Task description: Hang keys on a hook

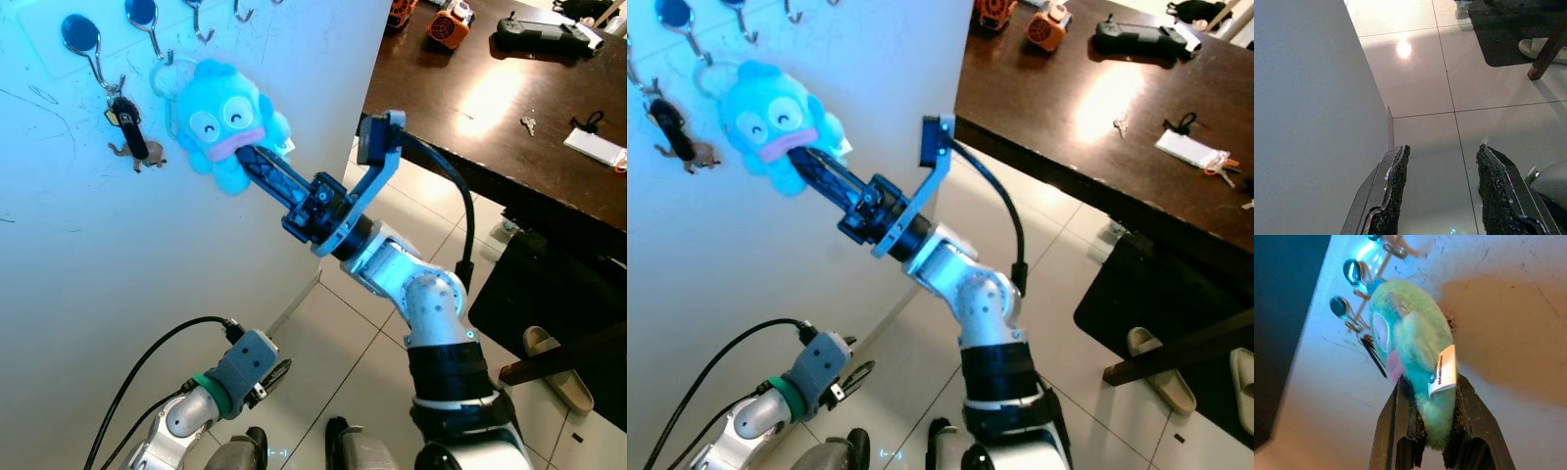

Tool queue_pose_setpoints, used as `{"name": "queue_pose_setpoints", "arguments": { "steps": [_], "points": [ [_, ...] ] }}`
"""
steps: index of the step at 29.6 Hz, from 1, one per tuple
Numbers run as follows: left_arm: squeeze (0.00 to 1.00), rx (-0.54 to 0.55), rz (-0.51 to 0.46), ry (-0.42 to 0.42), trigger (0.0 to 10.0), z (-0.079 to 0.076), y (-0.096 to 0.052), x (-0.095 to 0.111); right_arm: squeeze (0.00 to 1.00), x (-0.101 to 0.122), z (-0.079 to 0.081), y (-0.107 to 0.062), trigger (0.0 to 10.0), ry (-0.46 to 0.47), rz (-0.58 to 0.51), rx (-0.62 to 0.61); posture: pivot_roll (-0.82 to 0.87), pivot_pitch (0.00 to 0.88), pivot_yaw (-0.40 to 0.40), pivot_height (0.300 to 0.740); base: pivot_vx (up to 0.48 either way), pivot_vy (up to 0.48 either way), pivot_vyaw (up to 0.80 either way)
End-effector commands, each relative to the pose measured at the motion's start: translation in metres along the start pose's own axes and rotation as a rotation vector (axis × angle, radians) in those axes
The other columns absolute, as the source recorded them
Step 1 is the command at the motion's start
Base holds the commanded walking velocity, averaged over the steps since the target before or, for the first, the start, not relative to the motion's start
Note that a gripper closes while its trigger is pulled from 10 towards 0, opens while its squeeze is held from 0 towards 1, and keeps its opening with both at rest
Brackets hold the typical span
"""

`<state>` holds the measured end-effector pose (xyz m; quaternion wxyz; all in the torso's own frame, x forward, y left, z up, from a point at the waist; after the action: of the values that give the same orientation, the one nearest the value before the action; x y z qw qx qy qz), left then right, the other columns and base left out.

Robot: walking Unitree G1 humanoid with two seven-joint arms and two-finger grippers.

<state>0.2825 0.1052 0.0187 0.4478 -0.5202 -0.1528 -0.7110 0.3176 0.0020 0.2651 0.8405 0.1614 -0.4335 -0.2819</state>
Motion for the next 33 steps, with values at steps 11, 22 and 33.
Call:
{"name": "queue_pose_setpoints", "arguments": {
  "steps": [11, 22, 33],
  "points": [
    [0.00, -0.028, 0.058, -0.015, 10.0, -0.010, -0.008, -0.015, 0.00, 0.010, 0.044, -0.030, 10.0, -0.072, -0.025, 0.237, -0.09, 0.209, 0.030, 0.740, 0.000, 0.000, 0.00],
    [0.00, -0.002, 0.055, -0.037, 10.0, -0.007, -0.011, -0.014, 0.00, -0.086, -0.029, -0.171, 10.0, -0.105, 0.315, -0.345, -0.10, 0.208, 0.027, 0.740, 0.000, 0.000, 0.00],
    [0.00, 0.005, 0.069, -0.025, 10.0, -0.003, -0.010, -0.018, 0.00, -0.123, -0.064, -0.245, 10.0, -0.173, 0.427, -0.723, -0.13, 0.190, 0.036, 0.740, 0.000, 0.000, 0.00]
  ]
}}
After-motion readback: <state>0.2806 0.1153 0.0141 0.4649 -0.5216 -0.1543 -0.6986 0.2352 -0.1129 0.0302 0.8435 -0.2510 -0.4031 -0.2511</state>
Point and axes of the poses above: a point about 5 cm out from each wrist's last joint towards the gripper, its own y axis pointing out of the wrist towards the gripper, its own x axis along the axis of the wrist's last joint, z = x × y, the point moved 3 cm from there along y, pointing out of the wrist towards the gripper, and after that the axes turned 7 degrees about y, right-handed, at the moved point
